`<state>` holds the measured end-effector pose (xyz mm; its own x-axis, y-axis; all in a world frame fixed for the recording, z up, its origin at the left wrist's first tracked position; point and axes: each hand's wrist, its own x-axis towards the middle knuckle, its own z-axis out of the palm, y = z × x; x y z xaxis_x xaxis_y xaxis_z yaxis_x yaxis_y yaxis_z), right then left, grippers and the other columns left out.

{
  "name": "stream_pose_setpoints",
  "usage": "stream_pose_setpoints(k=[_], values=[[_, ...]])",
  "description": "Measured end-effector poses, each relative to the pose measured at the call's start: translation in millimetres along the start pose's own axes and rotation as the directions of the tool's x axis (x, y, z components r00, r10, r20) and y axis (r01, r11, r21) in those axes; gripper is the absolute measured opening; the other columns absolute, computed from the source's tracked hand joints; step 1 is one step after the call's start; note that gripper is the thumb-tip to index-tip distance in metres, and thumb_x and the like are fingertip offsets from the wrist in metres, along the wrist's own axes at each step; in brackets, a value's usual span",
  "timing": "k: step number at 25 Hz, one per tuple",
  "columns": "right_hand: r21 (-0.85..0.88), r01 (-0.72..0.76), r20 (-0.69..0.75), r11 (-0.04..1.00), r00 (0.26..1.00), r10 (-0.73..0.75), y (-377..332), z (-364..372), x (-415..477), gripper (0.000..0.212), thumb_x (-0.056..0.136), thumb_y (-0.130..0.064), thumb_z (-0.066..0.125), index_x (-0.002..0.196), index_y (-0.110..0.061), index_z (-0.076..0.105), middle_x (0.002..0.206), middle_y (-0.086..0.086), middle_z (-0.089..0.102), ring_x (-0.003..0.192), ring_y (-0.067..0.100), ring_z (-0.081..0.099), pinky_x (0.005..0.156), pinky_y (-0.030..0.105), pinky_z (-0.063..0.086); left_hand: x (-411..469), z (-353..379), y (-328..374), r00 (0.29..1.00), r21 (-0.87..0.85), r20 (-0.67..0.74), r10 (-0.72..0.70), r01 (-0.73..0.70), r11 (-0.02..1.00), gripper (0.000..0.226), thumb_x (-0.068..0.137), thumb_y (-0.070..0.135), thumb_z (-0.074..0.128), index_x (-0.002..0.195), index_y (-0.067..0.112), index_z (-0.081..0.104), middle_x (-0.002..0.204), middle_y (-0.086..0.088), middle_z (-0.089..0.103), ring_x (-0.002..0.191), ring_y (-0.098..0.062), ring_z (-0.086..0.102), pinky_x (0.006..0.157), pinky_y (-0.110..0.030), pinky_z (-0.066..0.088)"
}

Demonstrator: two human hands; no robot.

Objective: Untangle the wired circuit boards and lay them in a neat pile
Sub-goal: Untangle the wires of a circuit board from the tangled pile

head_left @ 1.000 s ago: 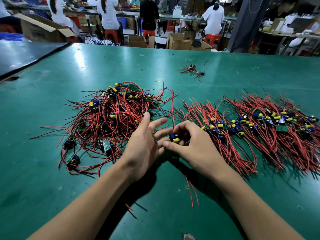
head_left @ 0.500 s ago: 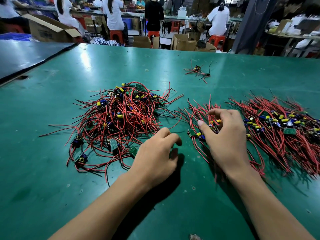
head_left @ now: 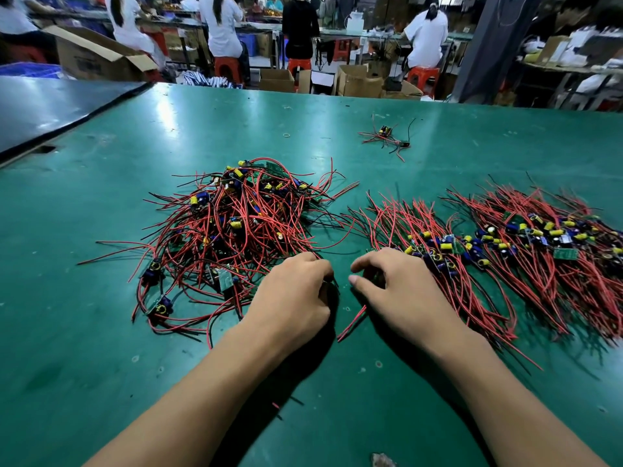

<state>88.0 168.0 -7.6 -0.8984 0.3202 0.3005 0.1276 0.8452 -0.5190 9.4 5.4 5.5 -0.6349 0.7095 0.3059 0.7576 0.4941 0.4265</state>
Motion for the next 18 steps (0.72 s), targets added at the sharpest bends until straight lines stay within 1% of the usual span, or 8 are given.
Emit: stream_pose_setpoints(k=[2, 5, 10, 12, 13, 15, 17, 18], values=[[-0.102, -0.053, 0.011, 0.993, 0.998, 0.055, 3, -3, 0, 0.014, 0.089, -0.033, 0.070, 0.098, -0.022, 0.074, 0.096, 0.000, 0.069, 0.093, 0.022, 0.064, 0.087, 0.038, 0.051, 2, 3, -3, 0.999, -0.099, -0.047, 0.025, -0.029, 0.995, 0.016, 0.084, 0.006, 0.058, 0.095, 0.009, 0.069, 0.095, -0.007, 0.064, 0.090, -0.028, 0.059, 0.078, -0.038, 0.048], [-0.174, -0.149, -0.099, 0.973, 0.986, 0.134, 9, -12, 1, 0.014, 0.089, -0.036, 0.068, 0.096, -0.024, 0.073, 0.092, -0.003, 0.072, 0.086, 0.022, 0.065, 0.078, 0.035, 0.053, 1, 4, -5, 0.986, -0.200, -0.157, 0.062, -0.093, 0.975, 0.012, 0.085, 0.000, 0.062, 0.091, 0.004, 0.071, 0.089, -0.008, 0.067, 0.085, -0.024, 0.061, 0.078, -0.034, 0.047], [-0.146, -0.258, -0.168, 0.955, 0.958, 0.233, 12, -19, 3, 0.013, 0.087, -0.038, 0.069, 0.090, -0.027, 0.073, 0.078, -0.008, 0.067, 0.077, 0.022, 0.064, 0.069, 0.031, 0.050, 2, 5, -3, 0.949, -0.272, -0.287, 0.134, -0.215, 0.938, 0.012, 0.084, -0.006, 0.065, 0.090, 0.003, 0.071, 0.085, -0.005, 0.065, 0.076, -0.016, 0.060, 0.072, -0.024, 0.048], [-0.124, -0.248, -0.192, 0.961, 0.956, 0.222, 11, -19, 3, 0.012, 0.087, -0.039, 0.069, 0.090, -0.028, 0.073, 0.076, -0.009, 0.064, 0.076, 0.020, 0.062, 0.067, 0.030, 0.046, 2, 4, 0, 0.934, -0.275, -0.327, 0.146, -0.242, 0.930, 0.018, 0.084, -0.009, 0.063, 0.093, 0.003, 0.071, 0.090, -0.004, 0.065, 0.079, -0.014, 0.060, 0.075, -0.020, 0.048], [-0.107, -0.220, -0.194, 0.970, 0.961, 0.196, 9, -19, 3, 0.012, 0.087, -0.038, 0.070, 0.092, -0.027, 0.073, 0.078, -0.009, 0.063, 0.076, 0.019, 0.061, 0.068, 0.030, 0.046, 1, 3, 1, 0.931, -0.269, -0.336, 0.143, -0.241, 0.933, 0.021, 0.083, -0.010, 0.062, 0.096, 0.004, 0.070, 0.094, -0.005, 0.064, 0.082, -0.015, 0.060, 0.076, -0.020, 0.048], [-0.068, -0.138, -0.167, 0.988, 0.978, 0.125, 4, -16, 2, 0.015, 0.088, -0.035, 0.070, 0.097, -0.024, 0.074, 0.083, -0.007, 0.063, 0.077, 0.017, 0.060, 0.074, 0.033, 0.050, -1, 1, 3, 0.938, -0.207, -0.333, 0.097, -0.173, 0.963, 0.025, 0.079, -0.004, 0.060, 0.099, 0.007, 0.069, 0.099, -0.004, 0.060, 0.084, -0.018, 0.058, 0.072, -0.026, 0.049], [-0.050, -0.070, -0.121, 0.996, 0.991, 0.063, -2, -12, 0, 0.017, 0.090, -0.035, 0.069, 0.100, -0.022, 0.074, 0.089, -0.004, 0.065, 0.082, 0.018, 0.061, 0.080, 0.037, 0.052, 0, -5, 2, 0.956, -0.033, -0.292, 0.008, -0.019, 0.999, 0.025, 0.073, 0.014, 0.060, 0.098, 0.014, 0.063, 0.099, -0.001, 0.056, 0.088, -0.021, 0.054, 0.070, -0.031, 0.047], [-0.052, -0.044, -0.103, 0.998, 0.994, 0.039, -5, -9, -2, 0.017, 0.090, -0.034, 0.069, 0.100, -0.021, 0.074, 0.091, -0.003, 0.066, 0.084, 0.019, 0.061, 0.082, 0.038, 0.052, 0, -9, 1, 0.972, 0.083, -0.231, -0.046, 0.066, 0.994, 0.027, 0.071, 0.024, 0.059, 0.097, 0.016, 0.060, 0.098, -0.001, 0.055, 0.092, -0.023, 0.052, 0.072, -0.033, 0.046]])
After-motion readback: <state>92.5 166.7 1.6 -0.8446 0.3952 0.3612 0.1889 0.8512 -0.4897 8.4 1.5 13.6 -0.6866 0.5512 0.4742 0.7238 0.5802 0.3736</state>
